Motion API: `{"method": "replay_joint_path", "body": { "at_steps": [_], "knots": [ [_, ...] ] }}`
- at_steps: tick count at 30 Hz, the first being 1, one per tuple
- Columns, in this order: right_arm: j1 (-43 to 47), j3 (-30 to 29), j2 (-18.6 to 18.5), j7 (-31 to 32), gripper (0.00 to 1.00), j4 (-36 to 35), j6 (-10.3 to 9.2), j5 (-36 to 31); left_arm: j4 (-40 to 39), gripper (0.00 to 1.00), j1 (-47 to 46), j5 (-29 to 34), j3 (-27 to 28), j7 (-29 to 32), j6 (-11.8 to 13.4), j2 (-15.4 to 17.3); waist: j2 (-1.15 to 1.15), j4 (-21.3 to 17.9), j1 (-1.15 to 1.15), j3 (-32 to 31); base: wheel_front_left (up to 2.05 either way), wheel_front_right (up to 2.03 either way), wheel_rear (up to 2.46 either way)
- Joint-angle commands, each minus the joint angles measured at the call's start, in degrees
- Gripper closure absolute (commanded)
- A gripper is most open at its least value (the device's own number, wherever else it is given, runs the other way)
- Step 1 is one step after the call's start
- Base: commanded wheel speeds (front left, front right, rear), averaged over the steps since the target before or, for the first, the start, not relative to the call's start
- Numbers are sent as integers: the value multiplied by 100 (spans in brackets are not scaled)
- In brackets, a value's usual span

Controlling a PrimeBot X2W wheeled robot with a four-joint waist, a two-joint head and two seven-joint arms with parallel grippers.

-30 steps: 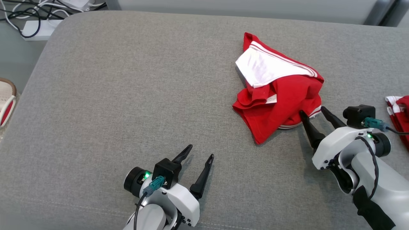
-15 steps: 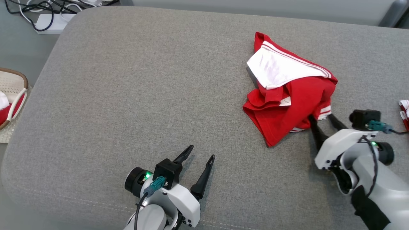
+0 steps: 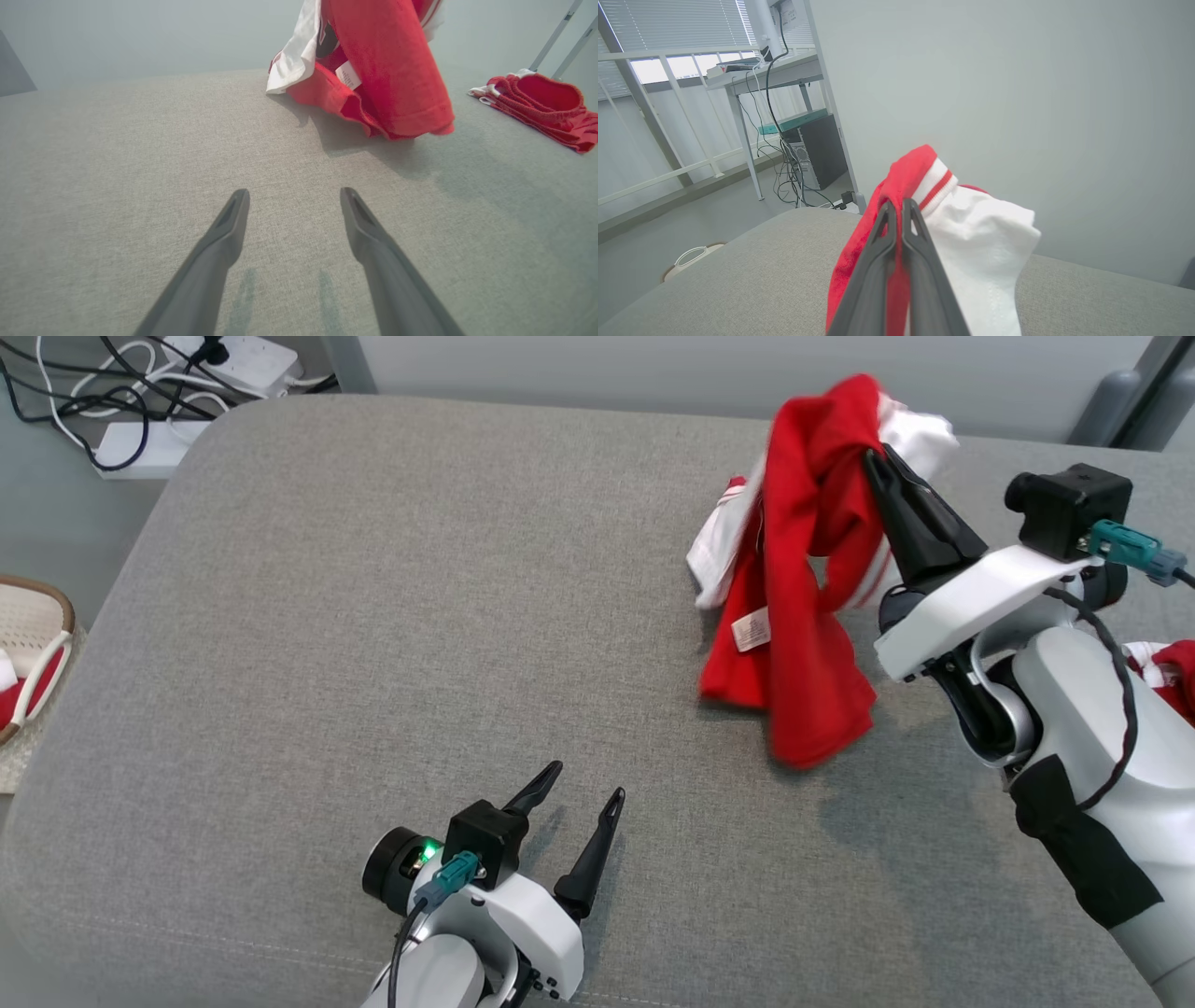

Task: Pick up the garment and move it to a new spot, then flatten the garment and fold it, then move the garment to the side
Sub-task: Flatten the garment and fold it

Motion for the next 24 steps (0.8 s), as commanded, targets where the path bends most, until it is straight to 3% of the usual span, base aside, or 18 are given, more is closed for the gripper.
{"method": "replay_joint_path", "body": {
  "at_steps": [1, 8, 18, 24],
  "knots": [
    [-80, 66, 45, -75, 100, -249, 24, -93, -146, 0, -47, -62, 168, -60, -9, 29, 0, -28, 0, -84, 0, 0, 0],
    [-405, 233, 84, -76, 100, -759, 24, -184, -129, 0, 40, -123, 160, -60, 12, 29, 0, -70, 0, -266, 0, 0, 0],
    [-714, -706, 44, -76, 100, -628, 24, -713, -111, 0, 151, -192, 170, -60, 29, 29, 0, -102, 0, -415, 0, 0, 0],
    [-915, -292, 458, -76, 100, -446, 24, -845, -111, 0, 183, -258, 131, -60, 33, 29, 0, -110, 0, -448, 0, 0, 0]
  ]
}}
